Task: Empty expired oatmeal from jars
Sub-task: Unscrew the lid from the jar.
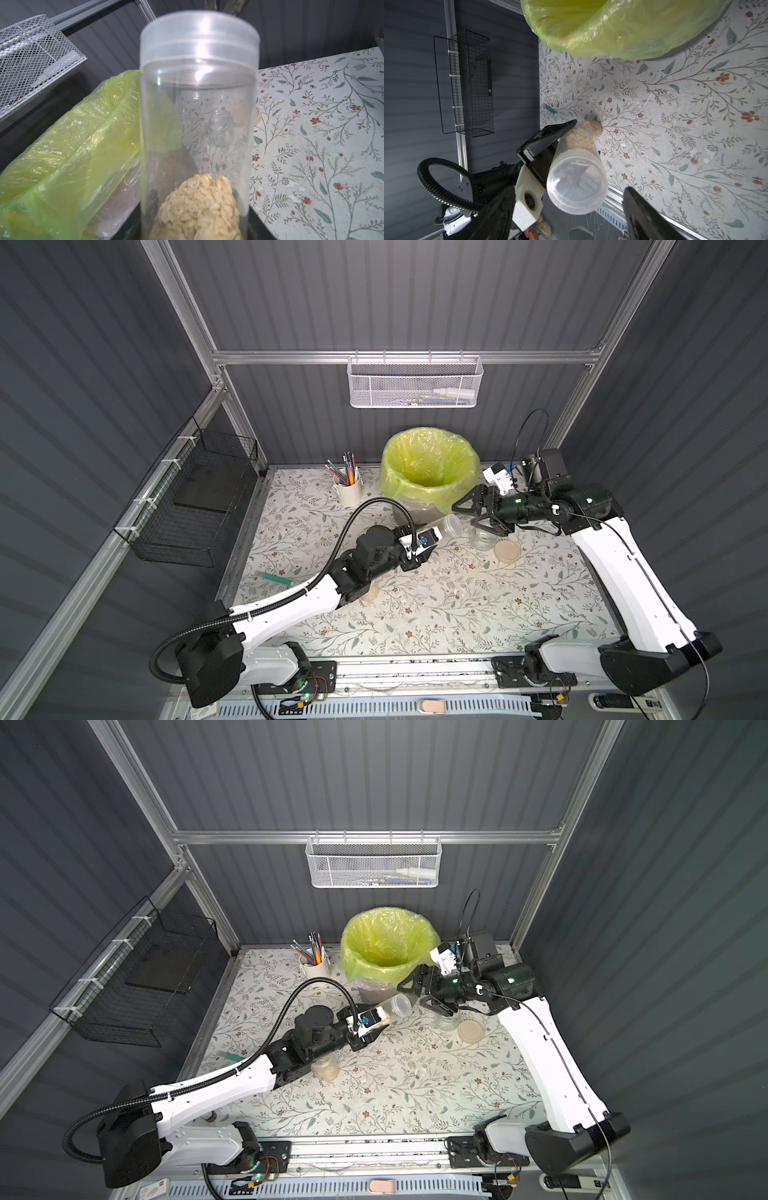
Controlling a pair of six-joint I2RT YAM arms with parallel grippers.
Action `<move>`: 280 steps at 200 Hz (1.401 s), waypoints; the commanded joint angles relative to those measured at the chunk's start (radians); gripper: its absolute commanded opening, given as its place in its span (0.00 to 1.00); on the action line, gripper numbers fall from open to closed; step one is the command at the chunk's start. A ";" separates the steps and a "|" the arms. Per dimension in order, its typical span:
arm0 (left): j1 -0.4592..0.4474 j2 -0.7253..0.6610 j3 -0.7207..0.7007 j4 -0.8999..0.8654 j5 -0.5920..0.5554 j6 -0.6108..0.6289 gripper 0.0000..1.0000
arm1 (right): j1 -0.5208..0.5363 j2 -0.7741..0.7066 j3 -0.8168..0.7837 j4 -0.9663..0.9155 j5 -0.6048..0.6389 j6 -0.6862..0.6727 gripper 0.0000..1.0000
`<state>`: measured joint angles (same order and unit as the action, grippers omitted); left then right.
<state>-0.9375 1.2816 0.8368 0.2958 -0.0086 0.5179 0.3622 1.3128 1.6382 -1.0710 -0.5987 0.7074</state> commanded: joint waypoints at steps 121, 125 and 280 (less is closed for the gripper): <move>-0.007 -0.001 0.024 -0.002 -0.017 0.024 0.12 | 0.076 0.062 -0.025 -0.010 0.067 -0.049 0.79; -0.006 -0.002 0.023 -0.003 -0.017 0.024 0.12 | 0.076 0.063 -0.025 -0.009 0.066 -0.050 0.78; -0.006 -0.005 0.017 0.006 -0.016 0.015 0.12 | 0.083 0.071 -0.026 -0.033 0.065 -0.107 0.66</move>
<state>-0.9375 1.2854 0.8368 0.2829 -0.0196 0.5247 0.4412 1.3758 1.6100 -1.0817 -0.5415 0.6224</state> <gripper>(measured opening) 0.553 0.671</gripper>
